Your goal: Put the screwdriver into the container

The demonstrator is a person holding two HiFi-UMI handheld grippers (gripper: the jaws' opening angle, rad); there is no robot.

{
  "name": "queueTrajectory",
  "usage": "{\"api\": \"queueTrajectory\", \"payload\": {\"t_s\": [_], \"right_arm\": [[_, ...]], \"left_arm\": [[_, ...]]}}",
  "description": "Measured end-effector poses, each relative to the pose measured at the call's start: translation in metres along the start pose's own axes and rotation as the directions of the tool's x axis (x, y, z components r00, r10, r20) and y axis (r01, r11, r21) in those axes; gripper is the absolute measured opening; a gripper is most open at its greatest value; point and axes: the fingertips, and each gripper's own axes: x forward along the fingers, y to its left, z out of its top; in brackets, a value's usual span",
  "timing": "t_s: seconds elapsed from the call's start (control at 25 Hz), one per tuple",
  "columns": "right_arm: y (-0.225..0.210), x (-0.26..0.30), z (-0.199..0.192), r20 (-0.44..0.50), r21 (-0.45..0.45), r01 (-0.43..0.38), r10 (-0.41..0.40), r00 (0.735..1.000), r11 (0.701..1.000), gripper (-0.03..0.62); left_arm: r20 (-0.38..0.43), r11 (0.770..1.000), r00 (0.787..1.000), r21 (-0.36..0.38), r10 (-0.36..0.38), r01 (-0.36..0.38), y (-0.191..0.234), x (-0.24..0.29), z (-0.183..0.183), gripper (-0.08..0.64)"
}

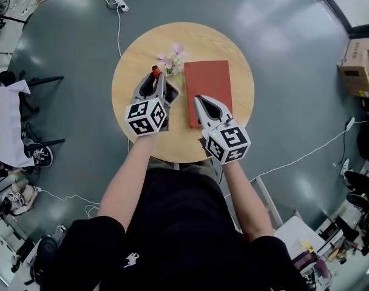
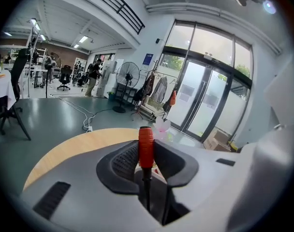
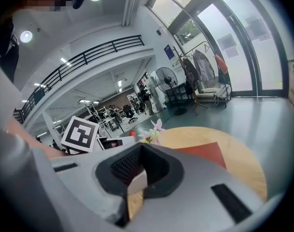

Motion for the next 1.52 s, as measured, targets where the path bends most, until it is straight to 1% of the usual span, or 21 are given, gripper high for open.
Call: {"api": "queueTrajectory", "payload": {"t_s": [0.08, 0.2, 0.32, 0.48, 0.56, 0.76, 0.96, 1.16, 1.24, 1.32, 1.52], "right_arm": [[-0.002, 0.002, 0.002, 0.001, 0.002, 0.000, 0.000, 1.000, 1.000, 0.000], [-0.002, 0.004, 0.005, 0.002, 0.005, -0.002, 0.002, 1.000, 1.000, 0.000], [-0.002, 0.005, 0.005, 0.001, 0.006, -0.004, 0.004, 1.000, 1.000, 0.000], [-0.001, 0.005, 0.005, 0.002, 0.010, -0.006, 0.006, 1.000, 1.000, 0.000], [-0.001, 0.004, 0.005, 0.005, 0.011, -0.004, 0.004, 1.000, 1.000, 0.000], [0.001, 0.001, 0.006, 0.008, 0.009, -0.007, 0.007, 1.000, 1.000, 0.000], [0.006, -0.001, 0.006, 0.012, 0.002, -0.016, 0.016, 1.000, 1.000, 0.000], [0.010, -0.005, 0.008, 0.020, -0.007, -0.020, 0.020, 1.000, 1.000, 0.000], [0.011, -0.006, 0.010, 0.028, -0.011, -0.016, 0.017, 0.999, 1.000, 0.000], [0.014, -0.007, 0.015, 0.038, -0.028, -0.015, 0.016, 0.999, 0.999, 0.000], [0.027, -0.020, 0.035, 0.064, -0.132, -0.022, 0.030, 0.997, 0.991, 0.000]], "left_arm": [[-0.023, 1.000, 1.000, -0.007, 0.018, -0.018, 0.006, 0.003, -0.006, 0.098], [-0.065, 0.999, 0.997, 0.015, 0.043, -0.042, 0.011, 0.006, -0.013, 0.098], [-0.087, 0.997, 0.994, 0.030, 0.067, -0.064, 0.015, 0.008, -0.017, 0.100], [-0.117, 0.998, 0.991, 0.038, 0.062, -0.058, 0.016, 0.012, -0.021, 0.111], [-0.130, 0.998, 0.990, 0.029, 0.052, -0.049, 0.017, 0.013, -0.023, 0.161], [-0.149, 0.998, 0.987, 0.021, 0.056, -0.054, 0.025, 0.008, -0.027, 0.190], [-0.168, 0.997, 0.983, 0.010, 0.078, -0.078, 0.037, -0.001, -0.034, 0.195], [-0.174, 0.997, 0.981, 0.011, 0.082, -0.081, 0.043, -0.010, -0.037, 0.206], [-0.170, 0.997, 0.982, 0.031, 0.079, -0.075, 0.044, -0.016, -0.034, 0.216], [-0.148, 0.994, 0.986, 0.077, 0.083, -0.072, 0.042, -0.028, -0.026, 0.216], [-0.057, 0.973, 0.995, 0.222, 0.078, -0.063, 0.025, -0.070, 0.004, 0.116]]}}
